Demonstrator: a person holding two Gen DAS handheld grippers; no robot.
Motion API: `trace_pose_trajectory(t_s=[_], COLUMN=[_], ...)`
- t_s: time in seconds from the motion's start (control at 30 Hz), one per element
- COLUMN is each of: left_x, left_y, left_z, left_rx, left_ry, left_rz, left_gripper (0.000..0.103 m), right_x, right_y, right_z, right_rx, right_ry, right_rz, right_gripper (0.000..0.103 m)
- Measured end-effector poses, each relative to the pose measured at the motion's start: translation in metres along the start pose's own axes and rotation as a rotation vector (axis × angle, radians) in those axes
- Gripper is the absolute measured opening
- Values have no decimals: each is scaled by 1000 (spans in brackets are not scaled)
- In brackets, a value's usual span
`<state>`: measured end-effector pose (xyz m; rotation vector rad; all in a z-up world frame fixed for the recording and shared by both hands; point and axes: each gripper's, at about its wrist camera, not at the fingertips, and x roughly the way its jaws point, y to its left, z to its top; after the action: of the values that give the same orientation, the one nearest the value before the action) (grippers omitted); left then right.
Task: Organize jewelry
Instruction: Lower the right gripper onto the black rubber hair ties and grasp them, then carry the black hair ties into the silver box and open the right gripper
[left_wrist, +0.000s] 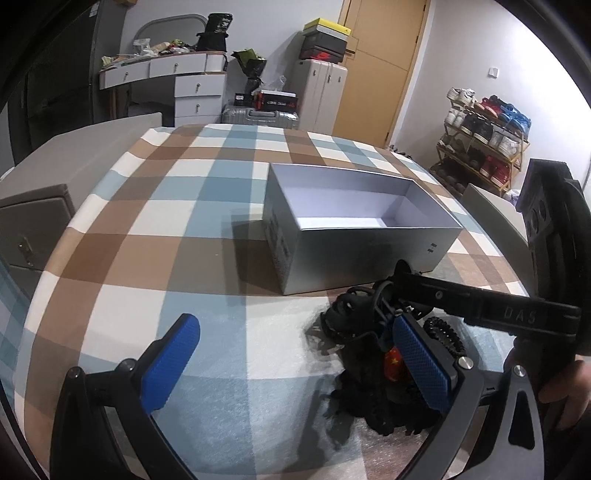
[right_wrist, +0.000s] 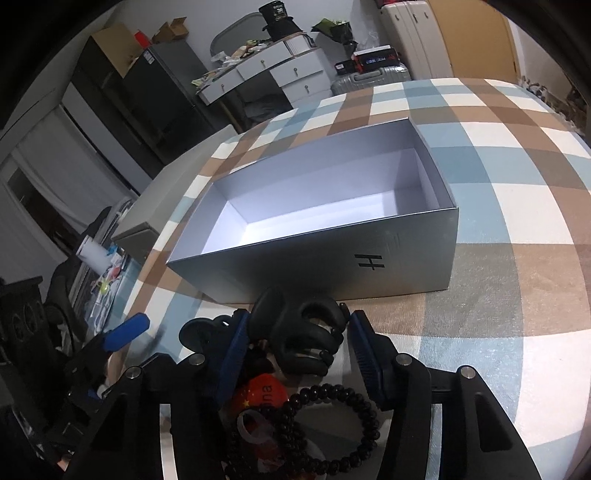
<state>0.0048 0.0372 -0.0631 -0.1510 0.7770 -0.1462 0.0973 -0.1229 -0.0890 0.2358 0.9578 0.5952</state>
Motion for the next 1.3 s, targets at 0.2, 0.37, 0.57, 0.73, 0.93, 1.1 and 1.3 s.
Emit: trace_pose_trajectory(t_s=[0.2,0.37,0.57,0.73,0.93,1.1,1.3], left_x=[14,24,35,42,36,31,16], left_y=[-7,-15,-21,-21,-27,-34,-31], left_z=[8,14,17,18,19,18,24], left_rx=[10,8,24,27,48,102,88], left_ry=[67,107,158,207,222,222,173], left_rz=[-74,-121,-117,-136,-132,-92,-93], left_gripper=[102,102,92,61,45,44,44], right_x=[-14,-29,-36,-42,-47,-51,-62], right_y=[-1,-10,-27,-40,-43,-45,-44], right_z=[-3,-3,-5,-7,-11,-11,-11], right_rx=[-30,-23,3,29,34,42,58], right_ry=[-38,-96,-110,-121,-129,-140,-167], right_rz=[-60,-81,-120,-129,-120,-113,-99], right_gripper=[53,50,50,50,50,50,50])
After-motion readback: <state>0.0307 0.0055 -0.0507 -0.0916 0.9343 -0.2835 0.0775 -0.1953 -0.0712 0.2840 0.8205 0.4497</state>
